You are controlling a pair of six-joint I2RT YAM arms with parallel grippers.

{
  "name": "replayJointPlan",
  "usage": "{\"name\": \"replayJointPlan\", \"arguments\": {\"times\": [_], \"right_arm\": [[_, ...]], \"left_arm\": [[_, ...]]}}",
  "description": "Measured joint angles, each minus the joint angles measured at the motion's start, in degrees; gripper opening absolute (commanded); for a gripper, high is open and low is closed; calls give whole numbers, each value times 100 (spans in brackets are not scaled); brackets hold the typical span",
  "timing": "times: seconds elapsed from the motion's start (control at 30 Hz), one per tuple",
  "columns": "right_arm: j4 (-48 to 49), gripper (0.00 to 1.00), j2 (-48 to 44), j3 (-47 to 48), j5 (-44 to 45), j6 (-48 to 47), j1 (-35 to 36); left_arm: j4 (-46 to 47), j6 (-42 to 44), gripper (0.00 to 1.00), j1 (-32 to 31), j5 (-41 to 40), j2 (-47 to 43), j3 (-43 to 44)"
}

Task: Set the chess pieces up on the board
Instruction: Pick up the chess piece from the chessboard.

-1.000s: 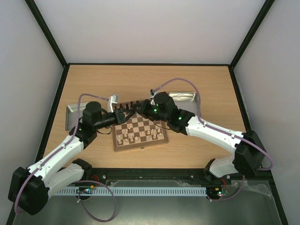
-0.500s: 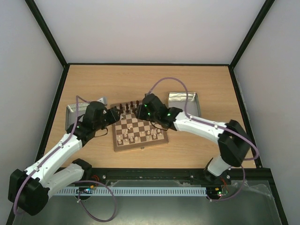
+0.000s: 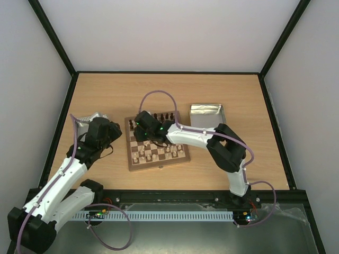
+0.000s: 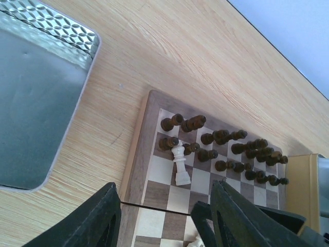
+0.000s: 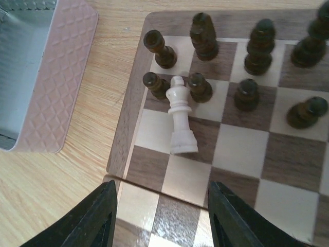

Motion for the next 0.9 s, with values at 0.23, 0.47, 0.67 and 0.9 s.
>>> {"name": "replayJointPlan", "arguments": {"times": [0.23, 0.47, 0.67, 0.9], "right_arm": [[-157, 44, 614, 566, 214, -365, 39], [-297, 40, 1084, 986, 396, -625, 39], [-350, 30, 1276, 1180, 505, -769, 39], [-431, 12, 1346, 1244, 553, -857, 37]], "left_arm": [[-129, -4, 51, 177, -13, -59, 0], [-129, 0, 51, 323, 52, -83, 0], [-129, 7, 51, 404, 179, -83, -2], [-129, 24, 51, 476, 284, -87, -2]]}}
